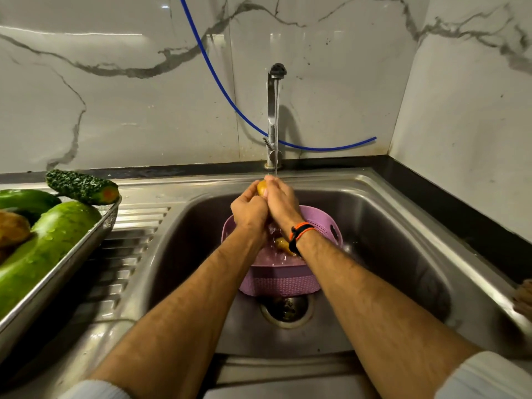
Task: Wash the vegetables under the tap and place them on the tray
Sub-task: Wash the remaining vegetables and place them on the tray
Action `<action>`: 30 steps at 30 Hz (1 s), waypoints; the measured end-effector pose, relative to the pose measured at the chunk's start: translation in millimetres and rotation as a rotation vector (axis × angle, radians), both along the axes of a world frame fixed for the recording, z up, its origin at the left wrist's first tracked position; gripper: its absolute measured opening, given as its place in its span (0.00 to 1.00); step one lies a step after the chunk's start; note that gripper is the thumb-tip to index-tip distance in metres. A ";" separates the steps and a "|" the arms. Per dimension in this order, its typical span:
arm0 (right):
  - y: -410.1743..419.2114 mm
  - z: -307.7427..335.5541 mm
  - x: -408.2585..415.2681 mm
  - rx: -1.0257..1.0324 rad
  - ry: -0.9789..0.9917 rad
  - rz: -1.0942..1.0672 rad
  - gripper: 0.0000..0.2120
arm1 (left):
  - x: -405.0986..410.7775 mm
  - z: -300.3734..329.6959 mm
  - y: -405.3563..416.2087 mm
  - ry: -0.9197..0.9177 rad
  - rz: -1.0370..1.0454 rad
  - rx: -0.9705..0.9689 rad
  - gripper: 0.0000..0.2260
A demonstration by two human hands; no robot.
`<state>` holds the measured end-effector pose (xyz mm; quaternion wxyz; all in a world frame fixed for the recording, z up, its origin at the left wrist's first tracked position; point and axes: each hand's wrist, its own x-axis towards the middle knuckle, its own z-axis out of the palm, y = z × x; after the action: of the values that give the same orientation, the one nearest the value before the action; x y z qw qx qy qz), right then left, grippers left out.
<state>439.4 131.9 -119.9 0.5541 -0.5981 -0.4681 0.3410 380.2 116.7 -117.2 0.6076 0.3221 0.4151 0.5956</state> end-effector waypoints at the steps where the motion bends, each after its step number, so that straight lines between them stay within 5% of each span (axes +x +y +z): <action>1: -0.4 2.5 -2.2 -0.012 -0.004 -0.002 0.15 | -1.8 -1.1 0.4 0.001 -0.013 -0.006 0.19; 5: 0.6 7.9 10.8 -0.104 0.102 0.004 0.13 | -14.9 -1.2 -4.8 0.086 -0.273 -0.005 0.20; 10: 2.7 -1.8 4.7 -0.012 0.037 0.045 0.15 | 2.4 0.7 -2.2 -0.005 -0.056 -0.013 0.17; 15: 3.4 7.5 19.6 -0.069 0.120 -0.018 0.11 | -3.9 -2.8 -5.9 0.058 -0.235 -0.011 0.21; 21: 5.9 0.8 3.8 0.011 0.033 0.033 0.17 | -0.4 1.4 -2.3 -0.043 -0.082 -0.016 0.18; 25: 4.7 5.7 13.5 -0.090 0.079 -0.011 0.19 | -13.0 1.6 -3.6 0.114 -0.287 0.028 0.17; 30: 6.2 4.8 23.1 -0.146 0.063 0.091 0.13 | -15.0 -2.0 4.4 0.440 -0.203 0.169 0.20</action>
<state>462.5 138.1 -115.1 0.5074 -0.6040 -0.4508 0.4178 365.1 121.1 -119.2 0.5303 0.5334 0.4516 0.4799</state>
